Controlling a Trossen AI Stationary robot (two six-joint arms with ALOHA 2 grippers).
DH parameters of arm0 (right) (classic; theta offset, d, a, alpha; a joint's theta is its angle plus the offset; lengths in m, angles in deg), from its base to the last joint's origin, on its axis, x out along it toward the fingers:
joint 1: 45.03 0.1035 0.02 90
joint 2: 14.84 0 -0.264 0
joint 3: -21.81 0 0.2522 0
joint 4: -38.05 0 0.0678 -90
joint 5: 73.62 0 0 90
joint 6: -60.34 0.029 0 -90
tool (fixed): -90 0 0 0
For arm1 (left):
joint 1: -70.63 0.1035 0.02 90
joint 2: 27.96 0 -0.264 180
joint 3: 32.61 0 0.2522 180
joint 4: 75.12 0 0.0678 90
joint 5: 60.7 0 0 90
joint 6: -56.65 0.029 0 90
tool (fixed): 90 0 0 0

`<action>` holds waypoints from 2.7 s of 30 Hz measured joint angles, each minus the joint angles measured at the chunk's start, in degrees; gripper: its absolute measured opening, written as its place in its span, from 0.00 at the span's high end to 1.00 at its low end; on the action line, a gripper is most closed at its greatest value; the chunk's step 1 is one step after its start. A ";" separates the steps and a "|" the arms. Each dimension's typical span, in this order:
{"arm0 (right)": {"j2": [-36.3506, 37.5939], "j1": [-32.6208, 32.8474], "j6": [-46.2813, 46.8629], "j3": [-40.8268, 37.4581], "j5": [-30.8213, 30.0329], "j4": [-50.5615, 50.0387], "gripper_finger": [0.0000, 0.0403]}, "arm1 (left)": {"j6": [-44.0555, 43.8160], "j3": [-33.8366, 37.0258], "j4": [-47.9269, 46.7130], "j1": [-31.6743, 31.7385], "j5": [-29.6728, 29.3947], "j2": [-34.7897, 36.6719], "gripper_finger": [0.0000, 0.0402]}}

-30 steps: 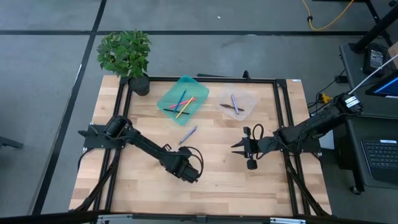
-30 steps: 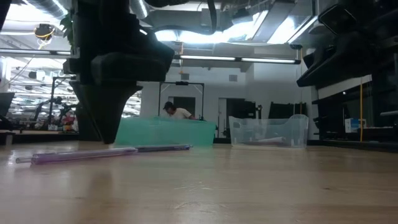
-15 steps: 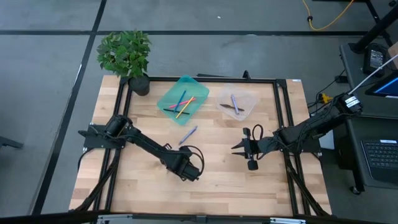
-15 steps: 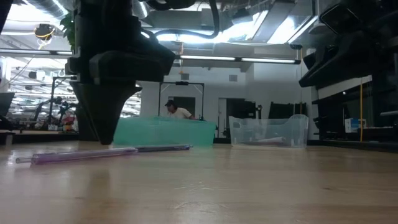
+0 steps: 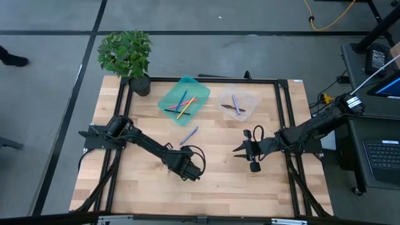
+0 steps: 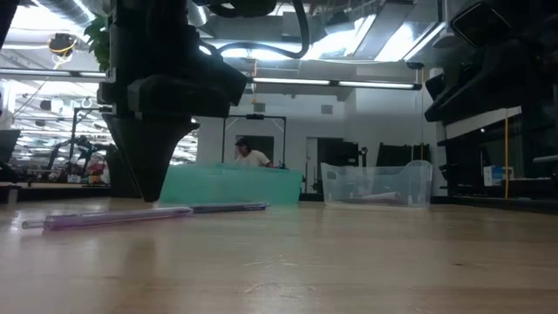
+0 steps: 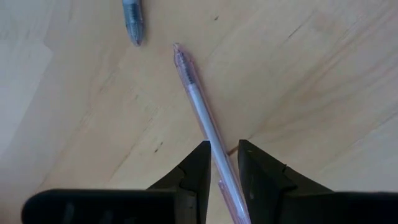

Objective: Sort pens & pencils
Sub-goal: Put the purple pen into the transparent bin

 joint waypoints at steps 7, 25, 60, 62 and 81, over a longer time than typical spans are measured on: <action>0.00 0.00 0.04 0.00 0.04 0.01 0.75 | 0.81 -0.02 -0.02 0.09 0.20 0.00 0.81; 0.00 0.07 0.02 0.00 0.11 0.01 0.75 | 1.38 11.52 11.86 4.93 13.21 1.44 0.82; 0.00 0.07 2.29 0.00 0.03 -3.05 0.75 | 23.64 12.13 19.44 -3.14 1.05 9.42 0.95; 0.00 0.07 3.10 0.00 0.03 -3.23 0.75 | 24.47 12.13 19.40 -3.58 0.85 9.42 0.95; 0.00 1.90 0.39 0.00 2.92 -0.51 0.75 | 33.90 19.59 32.75 -9.53 -20.90 25.16 0.95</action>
